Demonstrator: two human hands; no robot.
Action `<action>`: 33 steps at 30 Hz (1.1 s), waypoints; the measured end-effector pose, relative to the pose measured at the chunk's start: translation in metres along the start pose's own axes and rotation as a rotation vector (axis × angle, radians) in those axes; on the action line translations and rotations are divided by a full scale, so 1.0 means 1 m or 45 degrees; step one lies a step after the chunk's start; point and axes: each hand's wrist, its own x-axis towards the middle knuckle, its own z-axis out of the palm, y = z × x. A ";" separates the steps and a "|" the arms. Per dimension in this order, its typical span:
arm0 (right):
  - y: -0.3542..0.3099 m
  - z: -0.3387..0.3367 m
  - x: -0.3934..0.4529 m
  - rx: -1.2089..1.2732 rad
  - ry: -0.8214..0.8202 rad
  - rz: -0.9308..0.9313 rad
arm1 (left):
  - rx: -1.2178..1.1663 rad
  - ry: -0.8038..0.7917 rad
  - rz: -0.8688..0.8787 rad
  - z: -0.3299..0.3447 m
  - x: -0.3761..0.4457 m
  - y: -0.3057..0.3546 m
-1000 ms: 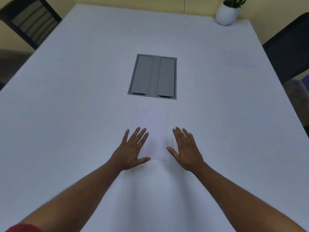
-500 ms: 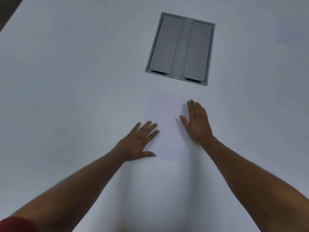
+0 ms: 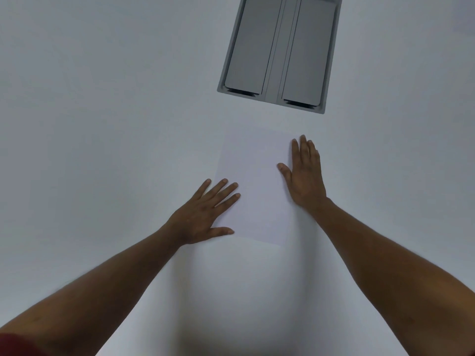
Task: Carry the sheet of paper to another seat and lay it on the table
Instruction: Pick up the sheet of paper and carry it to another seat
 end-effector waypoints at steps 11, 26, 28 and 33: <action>-0.002 -0.004 0.001 0.100 0.038 -0.014 | -0.045 0.024 -0.018 -0.004 0.002 0.004; -0.030 -0.020 -0.033 1.303 -0.028 0.597 | -0.042 -0.083 -0.040 -0.014 0.003 0.007; -0.031 -0.020 -0.039 1.346 -0.017 0.629 | -0.167 -0.047 -0.080 -0.020 0.004 0.013; -0.029 -0.040 -0.052 1.557 -0.089 0.640 | -0.746 0.472 -0.637 -0.054 0.016 0.026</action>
